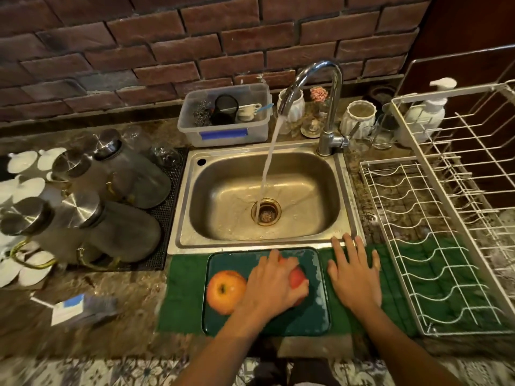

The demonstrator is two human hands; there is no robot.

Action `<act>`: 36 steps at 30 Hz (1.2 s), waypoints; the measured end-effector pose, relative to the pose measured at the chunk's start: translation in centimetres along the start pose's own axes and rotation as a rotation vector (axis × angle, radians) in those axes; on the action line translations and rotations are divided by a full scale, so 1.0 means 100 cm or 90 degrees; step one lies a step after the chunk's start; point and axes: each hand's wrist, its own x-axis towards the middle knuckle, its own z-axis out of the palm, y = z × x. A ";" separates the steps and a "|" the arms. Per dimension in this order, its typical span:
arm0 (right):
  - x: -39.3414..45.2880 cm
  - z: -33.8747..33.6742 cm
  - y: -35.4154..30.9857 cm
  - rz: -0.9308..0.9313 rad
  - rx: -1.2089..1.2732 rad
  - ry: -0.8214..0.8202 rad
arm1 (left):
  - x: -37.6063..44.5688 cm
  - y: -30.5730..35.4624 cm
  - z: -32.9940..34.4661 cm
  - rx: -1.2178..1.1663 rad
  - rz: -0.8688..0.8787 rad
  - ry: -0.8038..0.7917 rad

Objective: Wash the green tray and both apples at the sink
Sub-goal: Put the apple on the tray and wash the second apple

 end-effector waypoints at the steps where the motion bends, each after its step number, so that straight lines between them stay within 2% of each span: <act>1: 0.000 0.001 0.000 -0.001 0.003 -0.003 | -0.004 0.002 0.003 0.021 0.002 0.001; 12: -0.001 0.003 -0.001 0.000 0.019 0.019 | -0.015 0.015 0.015 0.155 0.054 0.047; 25: 0.001 0.008 0.003 0.005 0.006 0.006 | -0.018 0.019 0.010 0.112 0.009 0.038; 28: 0.000 0.008 0.003 0.004 0.004 0.003 | -0.011 0.018 -0.004 0.092 0.010 0.075; 34: -0.002 0.007 0.004 0.015 -0.003 -0.015 | 0.028 -0.045 -0.047 -0.049 -0.054 0.203; 36: -0.001 0.006 0.004 0.026 -0.001 -0.030 | 0.039 -0.076 -0.057 -0.047 -0.066 0.222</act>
